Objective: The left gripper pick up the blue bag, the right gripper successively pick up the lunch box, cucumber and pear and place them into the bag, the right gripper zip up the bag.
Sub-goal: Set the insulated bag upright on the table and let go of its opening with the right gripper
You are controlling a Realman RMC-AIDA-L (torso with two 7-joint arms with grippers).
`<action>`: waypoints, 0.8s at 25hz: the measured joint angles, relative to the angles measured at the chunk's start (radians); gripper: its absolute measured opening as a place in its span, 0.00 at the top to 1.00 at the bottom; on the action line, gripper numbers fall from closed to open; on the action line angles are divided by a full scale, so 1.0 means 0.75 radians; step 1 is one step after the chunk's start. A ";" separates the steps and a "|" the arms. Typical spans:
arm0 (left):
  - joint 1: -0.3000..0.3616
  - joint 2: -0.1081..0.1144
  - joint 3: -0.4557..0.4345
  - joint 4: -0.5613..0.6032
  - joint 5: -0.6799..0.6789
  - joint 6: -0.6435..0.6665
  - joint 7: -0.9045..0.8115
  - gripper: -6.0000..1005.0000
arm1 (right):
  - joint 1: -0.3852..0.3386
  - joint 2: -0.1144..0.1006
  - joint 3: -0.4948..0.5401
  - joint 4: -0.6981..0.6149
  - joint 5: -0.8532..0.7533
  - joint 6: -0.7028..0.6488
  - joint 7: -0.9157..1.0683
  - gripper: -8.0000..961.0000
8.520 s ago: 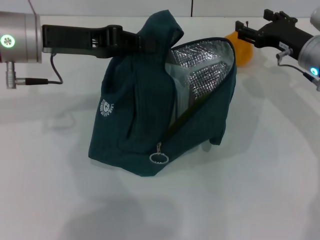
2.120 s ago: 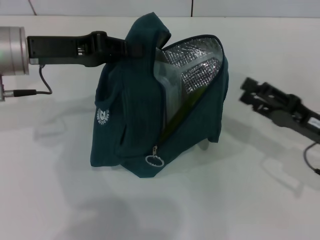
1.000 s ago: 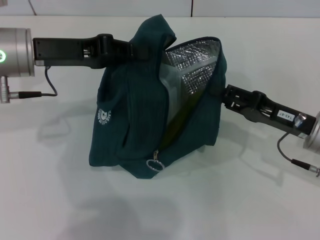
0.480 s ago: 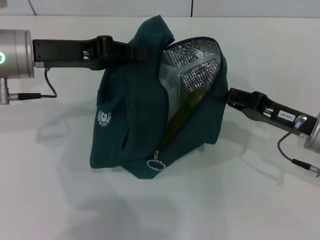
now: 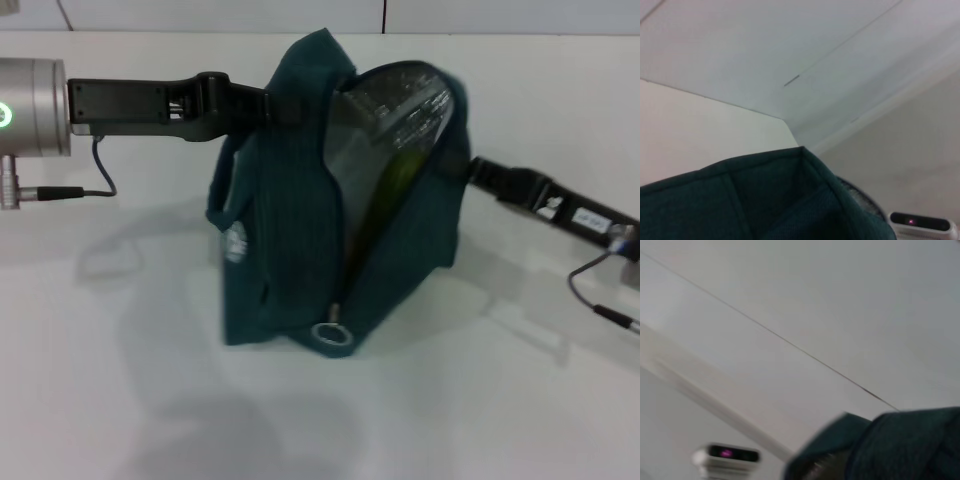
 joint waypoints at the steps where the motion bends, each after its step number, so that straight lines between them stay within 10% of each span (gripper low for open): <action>1: -0.001 -0.002 0.000 0.000 -0.004 0.009 -0.003 0.94 | -0.012 -0.005 0.005 -0.011 0.016 -0.039 -0.025 0.86; 20: -0.084 -0.065 0.083 -0.278 -0.051 -0.056 0.097 0.94 | -0.163 -0.126 0.053 -0.059 0.017 -0.345 -0.094 0.93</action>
